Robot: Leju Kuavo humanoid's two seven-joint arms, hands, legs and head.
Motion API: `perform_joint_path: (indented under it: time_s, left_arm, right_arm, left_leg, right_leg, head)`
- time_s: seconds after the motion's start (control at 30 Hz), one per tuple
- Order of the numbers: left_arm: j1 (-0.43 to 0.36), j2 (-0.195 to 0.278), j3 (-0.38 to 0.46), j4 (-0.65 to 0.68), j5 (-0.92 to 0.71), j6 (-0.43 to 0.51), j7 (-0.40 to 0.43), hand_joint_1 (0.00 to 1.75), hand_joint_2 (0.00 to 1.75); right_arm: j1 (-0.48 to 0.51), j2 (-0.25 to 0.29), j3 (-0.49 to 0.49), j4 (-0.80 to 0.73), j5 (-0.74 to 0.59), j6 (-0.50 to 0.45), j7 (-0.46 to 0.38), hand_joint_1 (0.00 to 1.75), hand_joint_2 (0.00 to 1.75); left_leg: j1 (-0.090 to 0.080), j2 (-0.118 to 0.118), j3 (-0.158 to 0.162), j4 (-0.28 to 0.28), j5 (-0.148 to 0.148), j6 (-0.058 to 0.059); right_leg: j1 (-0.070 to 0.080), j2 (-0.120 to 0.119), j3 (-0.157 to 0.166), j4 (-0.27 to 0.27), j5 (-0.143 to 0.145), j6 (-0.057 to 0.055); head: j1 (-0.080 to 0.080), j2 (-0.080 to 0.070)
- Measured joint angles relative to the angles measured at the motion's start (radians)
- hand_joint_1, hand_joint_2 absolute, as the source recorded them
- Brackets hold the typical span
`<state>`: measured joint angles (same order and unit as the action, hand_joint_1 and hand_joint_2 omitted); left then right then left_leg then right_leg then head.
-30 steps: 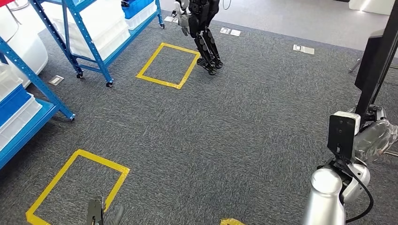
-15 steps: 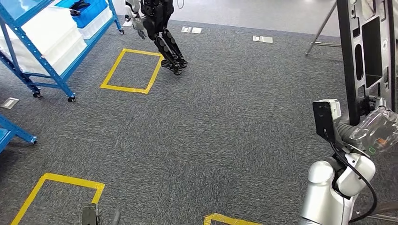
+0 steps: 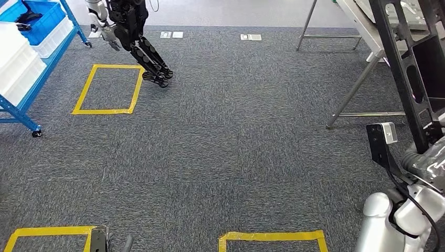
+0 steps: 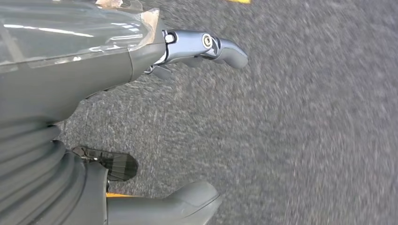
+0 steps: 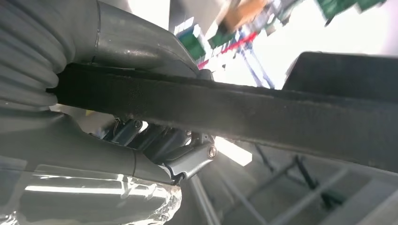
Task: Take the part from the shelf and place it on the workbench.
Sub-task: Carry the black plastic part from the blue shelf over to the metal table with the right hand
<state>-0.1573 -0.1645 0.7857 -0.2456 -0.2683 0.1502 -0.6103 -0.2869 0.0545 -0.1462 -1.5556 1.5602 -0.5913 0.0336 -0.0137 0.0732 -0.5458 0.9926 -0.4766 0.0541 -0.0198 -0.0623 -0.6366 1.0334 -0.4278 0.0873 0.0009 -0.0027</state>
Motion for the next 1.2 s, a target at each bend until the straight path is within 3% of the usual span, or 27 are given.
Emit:
perform_joint_path:
  time_s: [0.07, 0.13, 0.2, 0.27, 0.33, 0.37, 0.4, 0.43, 0.5, 0.57, 0.63, 0.7, 0.77, 0.83, 0.87, 0.9, 0.97, 1.03, 1.07, 1.13, 1.2]
  left_arm:
    - [-0.001, 0.000, 0.000, 0.000, -0.004, -0.001, 0.001, 0.00, 1.75]
    - [-0.004, -0.002, -0.001, 0.000, -0.005, -0.001, 0.002, 0.00, 1.75]
    - [-0.007, -0.002, -0.001, 0.000, -0.007, -0.001, 0.001, 0.00, 1.75]
    - [-0.006, -0.001, -0.001, 0.000, -0.006, -0.001, 0.000, 0.00, 1.75]
    - [-0.003, -0.001, -0.001, 0.000, -0.001, -0.001, -0.002, 0.00, 1.75]
    - [-0.001, 0.000, -0.001, 0.000, 0.003, -0.001, -0.004, 0.00, 1.75]
    - [0.000, 0.001, 0.000, 0.000, 0.007, -0.001, -0.006, 0.00, 1.75]
    - [0.001, 0.002, 0.000, 0.000, 0.011, -0.001, -0.009, 0.00, 1.75]
    - [0.001, 0.004, 0.001, 0.000, 0.016, -0.001, -0.015, 0.00, 1.75]
    - [0.002, 0.005, 0.001, 0.000, 0.016, -0.002, -0.019, 0.00, 1.75]
    - [0.002, 0.005, 0.001, 0.000, 0.013, -0.002, -0.025, 0.00, 1.75]
    - [0.000, 0.007, 0.001, 0.000, 0.008, -0.003, -0.030, 0.00, 1.75]
    - [0.000, 0.009, 0.001, -0.001, 0.007, -0.004, -0.031, 0.00, 1.75]
    - [0.002, 0.010, 0.001, -0.001, 0.007, -0.004, -0.031, 0.00, 1.75]
    - [0.002, 0.010, 0.001, -0.001, 0.007, -0.004, -0.031, 0.00, 1.75]
    - [0.002, 0.010, 0.001, -0.001, 0.007, -0.004, -0.031, 0.00, 1.75]
    - [0.001, 0.010, 0.001, -0.001, 0.006, -0.004, -0.032, 0.00, 1.75]
    - [0.000, 0.010, 0.001, -0.001, 0.005, -0.007, -0.034, 0.00, 1.75]
    - [0.000, 0.011, 0.001, -0.002, 0.004, -0.010, -0.035, 0.00, 1.75]
    - [-0.001, 0.011, 0.001, -0.002, 0.003, -0.017, -0.037, 0.00, 1.75]
    - [-0.003, 0.012, 0.001, -0.003, -0.001, -0.021, -0.038, 0.00, 1.75]
  right_arm:
    - [0.016, -0.016, -0.008, -0.013, 0.003, -0.009, 0.004, 1.75, 1.75]
    - [0.029, -0.029, -0.014, -0.024, 0.005, -0.013, 0.008, 1.75, 1.75]
    - [0.041, -0.041, -0.022, -0.036, 0.008, -0.015, 0.015, 1.75, 1.75]
    - [0.055, -0.050, -0.026, -0.043, 0.010, -0.020, 0.024, 1.75, 1.75]
    - [0.072, -0.060, -0.029, -0.045, 0.011, -0.025, 0.032, 1.75, 1.75]
    - [0.079, -0.067, -0.030, -0.046, 0.011, -0.027, 0.035, 1.75, 1.75]
    - [0.083, -0.075, -0.032, -0.045, 0.011, -0.028, 0.040, 1.75, 1.75]
    - [0.084, -0.082, -0.033, -0.045, 0.011, -0.028, 0.044, 1.75, 1.75]
    - [0.082, -0.095, -0.033, -0.044, 0.011, -0.025, 0.061, 1.75, 1.75]
    - [0.079, -0.109, -0.032, -0.044, 0.011, -0.021, 0.087, 1.75, 1.75]
    - [0.079, -0.124, -0.030, -0.044, 0.011, -0.014, 0.111, 1.75, 1.75]
    - [0.080, -0.137, -0.030, -0.044, 0.011, -0.009, 0.122, 1.75, 1.75]
    - [0.080, -0.144, -0.030, -0.044, 0.011, -0.007, 0.124, 1.75, 1.75]
    - [0.082, -0.147, -0.029, -0.043, 0.011, -0.007, 0.124, 1.75, 1.75]
    - [0.084, -0.148, -0.029, -0.043, 0.011, -0.006, 0.125, 1.75, 1.75]
    - [0.086, -0.149, -0.029, -0.043, 0.011, -0.006, 0.126, 1.75, 1.75]
    - [0.086, -0.152, -0.029, -0.044, 0.011, -0.005, 0.129, 1.75, 1.75]
    - [0.084, -0.154, -0.029, -0.045, 0.011, -0.003, 0.130, 1.75, 1.75]
    - [0.084, -0.154, -0.029, -0.046, 0.011, -0.002, 0.130, 1.75, 1.75]
    - [0.087, -0.155, -0.032, -0.049, 0.011, 0.004, 0.130, 1.75, 1.75]
    - [0.095, -0.154, -0.039, -0.056, 0.011, 0.009, 0.127, 1.75, 1.75]
  left_leg:
    - [-0.004, 0.022, 0.008, 0.000, -0.008, -0.012]
    - [-0.001, 0.040, 0.013, 0.001, -0.017, -0.023]
    - [0.005, 0.008, -0.002, 0.042, -0.049, -0.032]
    - [0.013, -0.050, -0.052, 0.160, -0.116, -0.038]
    - [0.017, -0.072, -0.106, 0.274, -0.159, -0.041]
    - [0.019, -0.074, -0.115, 0.286, -0.152, -0.043]
    - [0.022, -0.076, -0.106, 0.261, -0.127, -0.044]
    - [0.026, -0.083, -0.082, 0.204, -0.089, -0.045]
    - [0.036, -0.124, -0.031, 0.089, -0.039, -0.049]
    - [0.034, -0.150, -0.016, 0.048, -0.032, -0.045]
    - [0.025, -0.131, -0.017, 0.045, -0.026, -0.029]
    - [0.024, -0.109, -0.014, 0.038, -0.016, -0.011]
    - [0.022, -0.085, -0.015, 0.035, -0.010, -0.001]
    - [0.018, -0.059, -0.020, 0.035, -0.009, 0.002]
    - [0.015, -0.046, -0.022, 0.035, -0.008, 0.002]
    - [0.014, -0.034, -0.024, 0.036, -0.008, 0.003]
    - [0.012, -0.010, -0.022, 0.036, -0.009, 0.002]
    - [0.008, 0.010, -0.020, 0.035, -0.011, -0.003]
    - [0.006, 0.019, -0.018, 0.034, -0.012, -0.007]
    - [0.005, 0.036, -0.013, 0.033, -0.016, -0.016]
    - [0.008, 0.012, -0.020, 0.051, -0.033, -0.028]
  right_leg:
    - [0.009, -0.019, 0.028, -0.047, 0.016, -0.016]
    - [0.006, 0.006, 0.028, -0.052, 0.020, -0.033]
    - [-0.004, 0.030, 0.030, -0.059, 0.025, -0.049]
    - [-0.006, 0.054, 0.031, -0.060, 0.028, -0.061]
    - [-0.004, 0.079, 0.030, -0.057, 0.028, -0.064]
    - [-0.003, 0.093, 0.029, -0.055, 0.028, -0.064]
    - [-0.004, 0.106, 0.028, -0.051, 0.027, -0.064]
    - [-0.005, 0.121, 0.027, -0.046, 0.027, -0.063]
    - [-0.005, 0.145, 0.019, -0.034, 0.025, -0.057]
    - [-0.002, 0.166, 0.006, -0.028, 0.028, -0.042]
    - [-0.005, 0.179, -0.004, -0.031, 0.036, -0.027]
    - [-0.007, 0.144, -0.025, -0.004, 0.023, -0.022]
    - [-0.005, 0.089, -0.073, 0.098, -0.027, -0.025]
    - [-0.005, 0.073, -0.129, 0.229, -0.079, -0.025]
    - [-0.005, 0.072, -0.139, 0.262, -0.091, -0.021]
    - [-0.004, 0.070, -0.124, 0.247, -0.085, -0.016]
    - [0.000, 0.043, -0.038, 0.109, -0.047, -0.010]
    - [0.012, 0.008, 0.031, -0.008, -0.016, -0.018]
    - [0.018, 0.000, 0.042, -0.028, -0.011, -0.027]
    - [0.021, 0.019, 0.041, -0.030, -0.006, -0.041]
    - [0.010, 0.039, 0.044, -0.038, 0.000, -0.053]
  head:
    - [0.000, 0.000]
    - [-0.002, 0.000]
    - [-0.004, 0.000]
    - [-0.009, 0.000]
    - [-0.013, 0.000]
    - [-0.013, 0.000]
    - [-0.013, 0.000]
    - [-0.013, 0.000]
    - [-0.013, 0.000]
    - [-0.011, 0.000]
    - [-0.010, 0.000]
    - [-0.007, 0.000]
    - [-0.001, 0.000]
    - [0.002, 0.000]
    - [0.002, 0.000]
    - [0.003, 0.000]
    - [0.003, 0.000]
    - [0.003, 0.000]
    - [0.003, 0.000]
    - [0.004, 0.000]
    - [0.003, 0.000]
